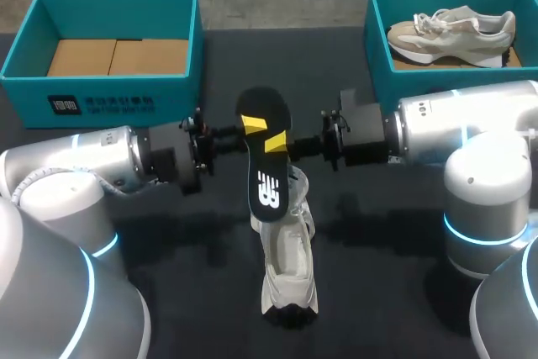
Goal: Take the shoe out of the shoebox, open the shoe tongue, remove and reinsert the insole, then place the shoe into the shoebox
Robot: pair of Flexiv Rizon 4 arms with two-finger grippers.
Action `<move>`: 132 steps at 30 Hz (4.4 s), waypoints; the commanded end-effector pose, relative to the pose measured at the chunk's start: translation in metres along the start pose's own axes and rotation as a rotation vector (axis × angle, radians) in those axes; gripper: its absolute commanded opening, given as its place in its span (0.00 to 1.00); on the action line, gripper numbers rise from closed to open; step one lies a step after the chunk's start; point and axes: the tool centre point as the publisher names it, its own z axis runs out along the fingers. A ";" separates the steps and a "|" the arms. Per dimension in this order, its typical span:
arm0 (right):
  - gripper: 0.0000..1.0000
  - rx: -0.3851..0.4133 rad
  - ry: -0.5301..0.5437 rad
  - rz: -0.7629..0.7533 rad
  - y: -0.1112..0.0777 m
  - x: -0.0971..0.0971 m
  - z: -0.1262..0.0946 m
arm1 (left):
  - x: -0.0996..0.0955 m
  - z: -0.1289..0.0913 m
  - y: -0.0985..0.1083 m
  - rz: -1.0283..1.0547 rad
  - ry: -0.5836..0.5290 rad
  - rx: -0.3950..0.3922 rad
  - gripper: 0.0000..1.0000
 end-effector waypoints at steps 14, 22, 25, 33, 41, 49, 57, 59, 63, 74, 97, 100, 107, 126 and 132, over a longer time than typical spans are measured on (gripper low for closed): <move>0.00 -0.002 -0.003 0.001 -0.001 0.000 0.001 | 0.002 -0.002 0.004 0.018 0.028 0.057 0.14; 0.00 -0.002 -0.003 0.001 -0.001 0.000 0.001 | 0.002 0.000 0.002 0.028 0.033 0.072 0.05; 0.00 -0.002 -0.003 0.001 -0.001 0.000 0.001 | 0.001 0.001 0.001 0.032 0.034 0.074 0.00; 0.17 0.004 -0.011 0.007 -0.001 0.000 0.002 | 0.002 0.000 -0.001 0.034 0.032 0.076 0.00; 1.00 -0.023 -0.042 0.007 -0.007 -0.002 -0.018 | 0.001 -0.010 -0.012 0.021 0.046 0.095 0.00; 1.00 -0.004 -0.131 -0.078 -0.015 -0.001 -0.055 | -0.004 -0.035 -0.024 -0.019 0.088 0.133 0.00; 1.00 0.052 -0.242 -0.191 -0.019 -0.005 -0.078 | -0.006 -0.057 -0.050 -0.070 0.104 0.172 0.00; 1.00 0.067 -0.264 -0.219 -0.020 -0.006 -0.083 | -0.006 -0.062 -0.058 -0.084 0.106 0.181 0.00; 1.00 0.082 -0.284 -0.204 -0.020 -0.011 -0.088 | -0.008 -0.069 -0.077 -0.166 0.056 0.241 0.00; 1.00 0.082 -0.284 -0.204 -0.020 -0.011 -0.088 | -0.010 -0.072 -0.082 -0.175 0.048 0.266 0.00; 1.00 0.246 -0.676 -0.634 -0.056 -0.042 -0.134 | 0.004 -0.098 -0.144 -0.221 0.217 0.231 0.00; 1.00 0.246 -0.676 -0.634 -0.056 -0.042 -0.134 | 0.004 -0.098 -0.144 -0.221 0.217 0.231 0.00; 1.00 0.246 -0.676 -0.634 -0.056 -0.042 -0.134 | 0.004 -0.098 -0.144 -0.221 0.217 0.231 0.00; 1.00 0.549 -0.755 -1.159 -0.072 -0.079 -0.138 | 0.016 -0.086 -0.168 -0.351 0.280 0.271 0.00; 1.00 0.549 -0.755 -1.159 -0.072 -0.079 -0.138 | 0.016 -0.086 -0.168 -0.351 0.280 0.271 0.00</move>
